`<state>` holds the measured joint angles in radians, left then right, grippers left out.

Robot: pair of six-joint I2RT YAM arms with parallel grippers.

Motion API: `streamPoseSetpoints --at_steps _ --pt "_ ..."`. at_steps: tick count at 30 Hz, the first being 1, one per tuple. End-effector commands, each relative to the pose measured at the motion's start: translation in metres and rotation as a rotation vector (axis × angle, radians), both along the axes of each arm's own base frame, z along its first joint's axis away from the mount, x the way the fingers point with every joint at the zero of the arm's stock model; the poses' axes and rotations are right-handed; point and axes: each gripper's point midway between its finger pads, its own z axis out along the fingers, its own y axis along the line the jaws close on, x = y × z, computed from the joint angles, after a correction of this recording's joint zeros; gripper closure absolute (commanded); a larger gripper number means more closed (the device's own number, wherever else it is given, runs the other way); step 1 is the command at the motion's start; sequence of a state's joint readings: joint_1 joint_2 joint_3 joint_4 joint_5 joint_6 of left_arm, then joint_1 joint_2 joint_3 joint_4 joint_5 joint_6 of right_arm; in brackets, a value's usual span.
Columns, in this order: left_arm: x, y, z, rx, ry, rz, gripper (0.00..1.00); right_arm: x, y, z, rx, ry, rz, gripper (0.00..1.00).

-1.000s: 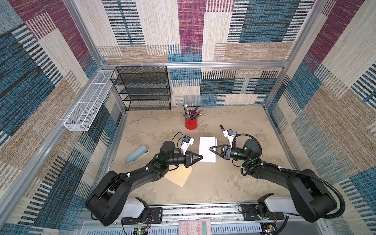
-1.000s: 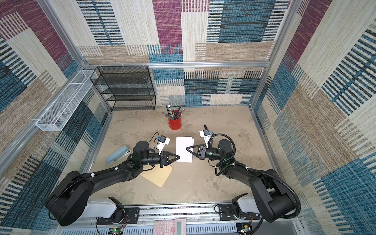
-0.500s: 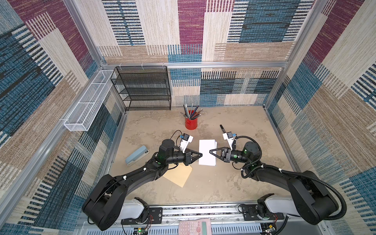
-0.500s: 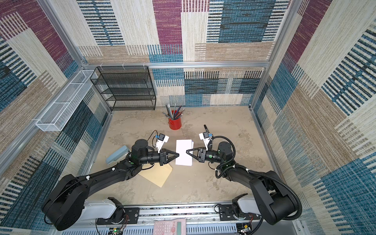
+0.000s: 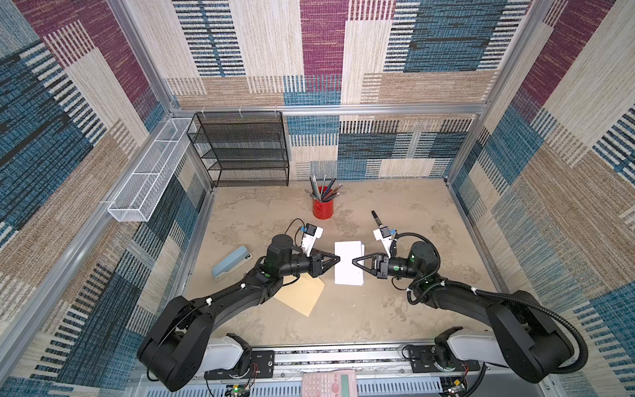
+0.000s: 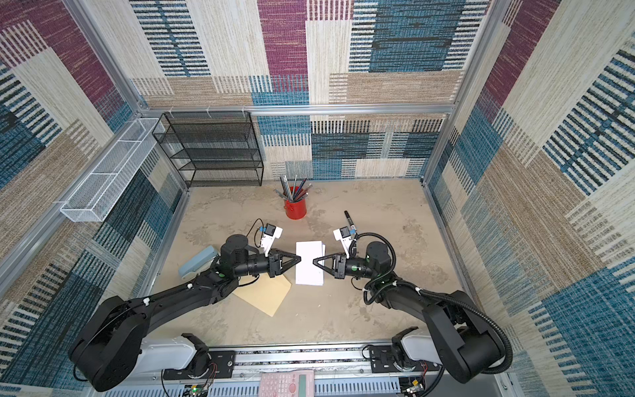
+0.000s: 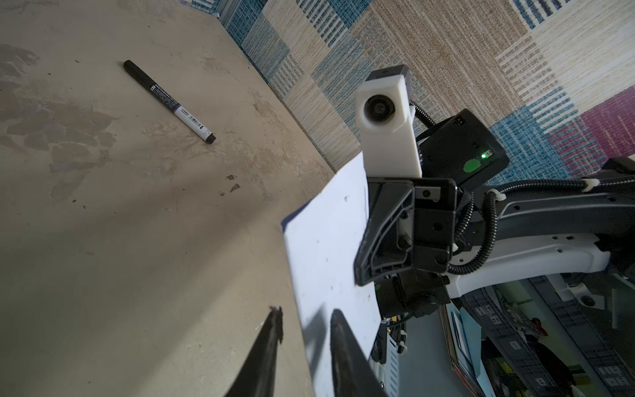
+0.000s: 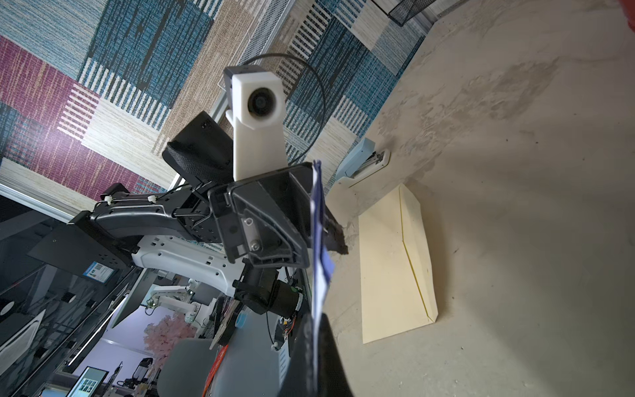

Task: Fold the letter paper in half and place it into the envelope
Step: Fold the letter paper.

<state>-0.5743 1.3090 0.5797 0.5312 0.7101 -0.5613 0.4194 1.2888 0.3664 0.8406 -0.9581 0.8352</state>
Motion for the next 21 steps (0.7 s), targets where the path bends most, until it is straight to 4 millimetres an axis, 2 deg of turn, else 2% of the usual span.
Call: streamPoseSetpoints --at_steps 1,3,7,10,12,13,14,15,16,17,18,21 --pt "0.004 0.0 0.01 -0.009 -0.05 0.006 0.82 -0.005 0.001 0.001 0.0 -0.014 0.021 1.0" --pt "0.005 0.0 0.009 -0.007 -0.048 0.007 1.0 -0.006 0.001 0.0 -0.004 -0.012 0.023 1.0" --pt "0.007 0.0 0.01 -0.013 -0.049 0.011 1.0 -0.009 0.002 -0.002 -0.012 -0.008 0.033 1.0" --pt "0.008 0.0 0.011 -0.014 -0.05 0.012 0.77 -0.01 0.003 -0.005 -0.019 -0.004 0.037 1.0" --pt "0.009 0.0 0.013 -0.015 -0.053 0.011 0.69 -0.01 0.003 -0.005 -0.021 -0.003 0.04 1.0" --pt "0.009 0.0 0.014 -0.014 -0.056 0.012 0.68 -0.01 0.003 -0.006 -0.023 -0.001 0.04 1.0" --pt "0.01 0.0 0.013 -0.012 -0.055 0.014 0.7 -0.011 0.003 -0.005 -0.024 -0.002 0.042 1.0" --pt "0.01 0.001 0.014 -0.011 -0.058 0.018 0.76 -0.01 0.004 -0.006 -0.027 -0.001 0.042 1.0" --pt "0.012 0.002 0.013 -0.008 -0.062 0.026 0.88 -0.01 0.004 -0.005 -0.028 -0.003 0.04 1.0" --pt "0.013 0.003 0.012 -0.002 -0.062 0.033 0.97 -0.01 0.004 -0.005 -0.028 -0.004 0.038 1.0" --pt "0.014 0.005 0.011 0.004 -0.06 0.039 1.0 -0.01 0.003 -0.004 -0.027 -0.007 0.038 1.0" --pt "0.017 0.007 0.011 0.011 -0.052 0.044 1.0 -0.009 0.004 -0.004 -0.037 -0.01 0.04 1.0"
